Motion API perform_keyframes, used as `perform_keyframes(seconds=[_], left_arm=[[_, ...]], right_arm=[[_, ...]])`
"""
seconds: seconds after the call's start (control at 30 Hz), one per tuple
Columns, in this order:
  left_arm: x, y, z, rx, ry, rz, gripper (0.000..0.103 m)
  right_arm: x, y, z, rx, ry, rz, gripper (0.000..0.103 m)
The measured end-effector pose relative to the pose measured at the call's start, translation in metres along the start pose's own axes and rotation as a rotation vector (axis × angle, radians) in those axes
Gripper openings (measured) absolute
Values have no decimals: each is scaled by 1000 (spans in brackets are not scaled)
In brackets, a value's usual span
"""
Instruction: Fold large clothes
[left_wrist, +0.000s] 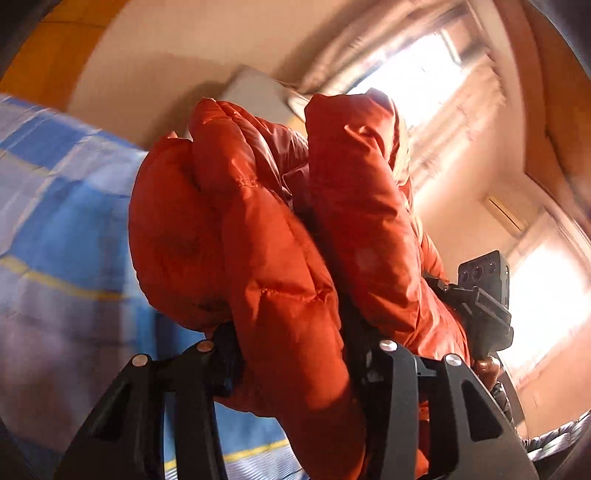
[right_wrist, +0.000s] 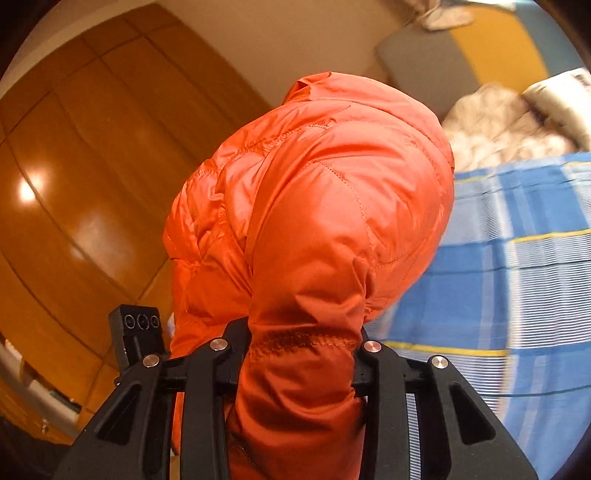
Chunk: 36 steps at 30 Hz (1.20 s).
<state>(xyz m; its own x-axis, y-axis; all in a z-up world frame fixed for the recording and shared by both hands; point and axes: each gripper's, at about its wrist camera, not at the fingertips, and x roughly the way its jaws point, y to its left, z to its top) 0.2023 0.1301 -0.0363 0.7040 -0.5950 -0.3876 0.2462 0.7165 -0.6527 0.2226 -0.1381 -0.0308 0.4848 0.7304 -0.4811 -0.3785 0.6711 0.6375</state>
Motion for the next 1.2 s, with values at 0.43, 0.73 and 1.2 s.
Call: perform_keyframes(seconds=[0.43, 0.73, 1.2], left_arm=[[176, -38, -23, 188, 317, 197, 49], [139, -67, -18, 226, 159, 336, 99], [62, -115, -37, 344, -4, 490, 101]], right_arm=[[-40, -139, -31, 193, 58, -315, 35], [-53, -135, -32, 230, 24, -413, 79], [-91, -48, -48, 71, -146, -748, 93]])
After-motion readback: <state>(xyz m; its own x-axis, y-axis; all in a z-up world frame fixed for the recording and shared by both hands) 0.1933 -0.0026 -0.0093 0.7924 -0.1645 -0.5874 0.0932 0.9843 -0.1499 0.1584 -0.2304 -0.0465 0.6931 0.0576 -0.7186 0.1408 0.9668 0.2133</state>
